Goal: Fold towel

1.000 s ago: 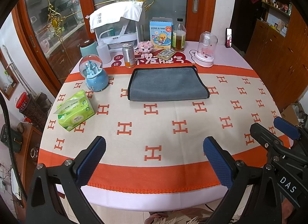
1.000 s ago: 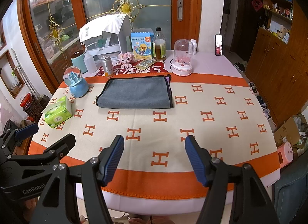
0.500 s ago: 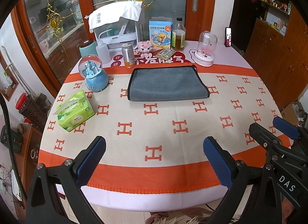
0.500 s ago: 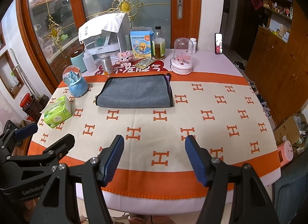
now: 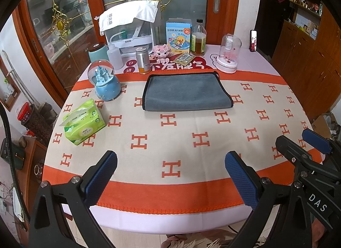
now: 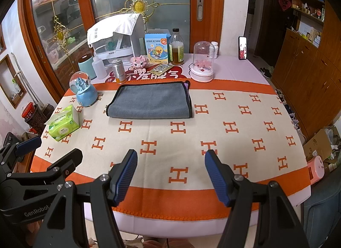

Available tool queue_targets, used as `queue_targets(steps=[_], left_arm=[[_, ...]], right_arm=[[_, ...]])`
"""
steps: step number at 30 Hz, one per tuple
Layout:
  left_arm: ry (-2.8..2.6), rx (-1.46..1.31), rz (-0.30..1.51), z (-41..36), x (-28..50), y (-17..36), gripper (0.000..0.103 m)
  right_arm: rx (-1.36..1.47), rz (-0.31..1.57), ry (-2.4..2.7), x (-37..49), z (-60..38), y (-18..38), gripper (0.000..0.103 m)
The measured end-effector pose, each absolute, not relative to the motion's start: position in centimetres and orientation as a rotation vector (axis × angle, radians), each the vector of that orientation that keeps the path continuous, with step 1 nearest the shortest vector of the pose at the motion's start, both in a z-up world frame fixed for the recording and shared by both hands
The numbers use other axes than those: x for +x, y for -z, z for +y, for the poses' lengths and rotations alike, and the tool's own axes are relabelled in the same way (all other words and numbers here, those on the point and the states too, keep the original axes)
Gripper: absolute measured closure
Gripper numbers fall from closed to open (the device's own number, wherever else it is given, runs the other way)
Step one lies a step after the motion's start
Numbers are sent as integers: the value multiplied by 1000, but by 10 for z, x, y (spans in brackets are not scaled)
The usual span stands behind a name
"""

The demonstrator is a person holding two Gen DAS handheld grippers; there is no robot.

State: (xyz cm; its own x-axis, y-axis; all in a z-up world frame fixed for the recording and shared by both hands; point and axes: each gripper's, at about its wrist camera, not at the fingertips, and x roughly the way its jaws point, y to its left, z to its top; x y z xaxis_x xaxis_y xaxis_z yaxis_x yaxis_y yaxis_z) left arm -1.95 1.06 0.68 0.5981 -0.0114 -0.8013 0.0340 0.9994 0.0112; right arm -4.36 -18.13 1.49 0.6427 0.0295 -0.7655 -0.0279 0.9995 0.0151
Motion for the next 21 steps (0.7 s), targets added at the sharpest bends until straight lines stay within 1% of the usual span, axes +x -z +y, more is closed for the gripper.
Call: queue_targets(steps=[21], left_arm=[[30,26,934,15,-18,-6,2]], right_arm=[[-1,873,-31,-45,-180,-12,37]])
